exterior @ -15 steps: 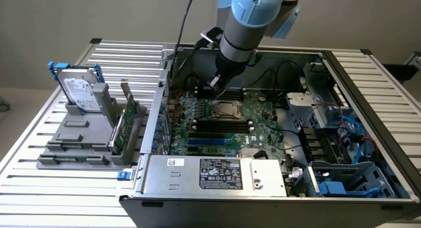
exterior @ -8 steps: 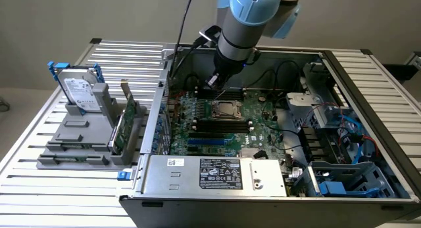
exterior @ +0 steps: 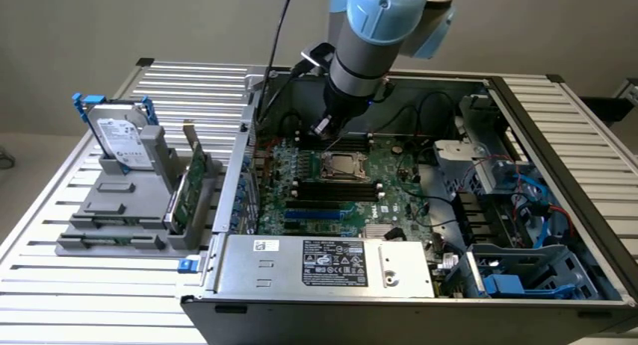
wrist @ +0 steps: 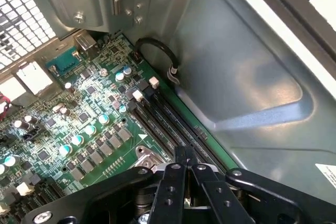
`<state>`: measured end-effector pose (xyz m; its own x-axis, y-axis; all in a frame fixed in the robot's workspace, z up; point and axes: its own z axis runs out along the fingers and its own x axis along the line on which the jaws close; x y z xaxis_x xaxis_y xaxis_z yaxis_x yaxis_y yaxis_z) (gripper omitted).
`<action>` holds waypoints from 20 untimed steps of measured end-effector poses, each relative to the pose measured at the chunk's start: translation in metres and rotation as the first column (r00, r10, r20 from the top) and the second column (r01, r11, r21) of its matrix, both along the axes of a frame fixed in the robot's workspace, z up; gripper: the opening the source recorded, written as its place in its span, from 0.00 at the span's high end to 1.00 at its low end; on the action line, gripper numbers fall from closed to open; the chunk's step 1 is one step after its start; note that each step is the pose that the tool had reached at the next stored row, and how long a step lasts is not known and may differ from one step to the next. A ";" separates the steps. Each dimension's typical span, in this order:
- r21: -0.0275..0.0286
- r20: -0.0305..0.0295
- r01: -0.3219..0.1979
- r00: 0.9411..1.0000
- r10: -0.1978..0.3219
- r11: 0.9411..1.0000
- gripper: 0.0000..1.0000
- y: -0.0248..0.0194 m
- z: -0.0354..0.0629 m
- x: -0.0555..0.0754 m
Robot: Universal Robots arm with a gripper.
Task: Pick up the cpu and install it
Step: 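Close the cpu cover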
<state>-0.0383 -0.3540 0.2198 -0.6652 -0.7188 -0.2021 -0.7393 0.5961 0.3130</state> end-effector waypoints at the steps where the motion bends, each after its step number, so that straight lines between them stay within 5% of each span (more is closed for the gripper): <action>1: 0.000 0.002 0.000 1.000 0.000 1.000 0.89 -0.0002 -0.0008 0.000; 17: 0.000 0.006 0.000 1.000 0.000 1.000 0.89 -0.0057 -0.0061 0.007; 20: 0.000 0.011 0.000 1.000 0.000 1.000 0.89 -0.0061 -0.0087 0.009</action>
<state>-0.0295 -0.3601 0.2111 -0.6631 -0.7188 -0.2090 -0.7425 0.5963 0.3052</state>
